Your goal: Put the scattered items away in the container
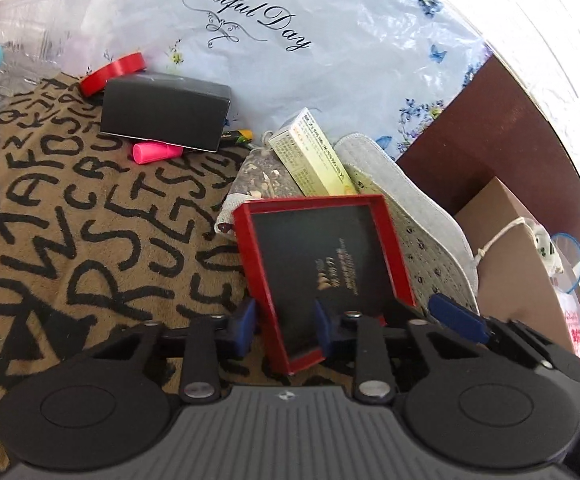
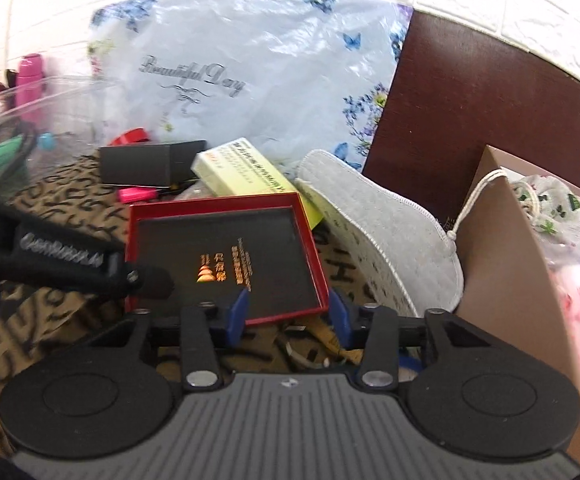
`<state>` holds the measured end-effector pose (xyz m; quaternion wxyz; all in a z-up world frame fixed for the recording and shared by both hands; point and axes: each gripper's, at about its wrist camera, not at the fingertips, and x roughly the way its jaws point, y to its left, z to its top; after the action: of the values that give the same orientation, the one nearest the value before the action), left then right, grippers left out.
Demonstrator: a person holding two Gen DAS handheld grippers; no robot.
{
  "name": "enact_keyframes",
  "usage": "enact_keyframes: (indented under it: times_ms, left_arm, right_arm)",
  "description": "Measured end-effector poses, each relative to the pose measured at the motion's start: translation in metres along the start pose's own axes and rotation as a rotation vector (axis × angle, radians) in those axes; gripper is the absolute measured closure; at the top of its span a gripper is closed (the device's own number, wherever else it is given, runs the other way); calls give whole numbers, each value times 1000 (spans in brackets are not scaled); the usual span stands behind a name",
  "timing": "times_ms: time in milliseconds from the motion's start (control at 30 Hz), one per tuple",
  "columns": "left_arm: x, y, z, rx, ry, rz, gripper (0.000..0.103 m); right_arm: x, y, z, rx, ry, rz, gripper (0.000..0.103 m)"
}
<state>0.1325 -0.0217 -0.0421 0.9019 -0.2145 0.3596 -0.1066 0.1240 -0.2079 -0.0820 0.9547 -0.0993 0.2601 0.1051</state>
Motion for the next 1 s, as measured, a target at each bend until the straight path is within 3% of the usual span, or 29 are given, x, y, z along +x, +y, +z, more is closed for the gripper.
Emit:
enact_keyframes:
  times_ms: [133, 333, 400, 433, 933, 967, 1000]
  left_arm:
    - [6, 6, 3, -8, 8, 11, 85]
    - [11, 11, 5, -9, 8, -7, 85]
    - [12, 11, 5, -8, 6, -13, 85]
    - [12, 11, 4, -8, 8, -13, 84]
    - [-30, 17, -6, -26, -48, 61, 83]
    - [-34, 17, -6, -26, -53, 61, 89]
    - [-37, 18, -6, -30, -43, 31, 91]
  right_arm:
    - [24, -4, 6, 21, 27, -37, 66]
    - [42, -16, 9, 56, 38, -71, 69]
    - [44, -19, 9, 75, 50, -46, 80]
    - [44, -19, 8, 79, 57, -34, 80]
    - [-10, 14, -5, -32, 36, 8, 94]
    - [-15, 17, -6, -41, 29, 10, 94]
    - [-20, 21, -6, -49, 19, 12, 103]
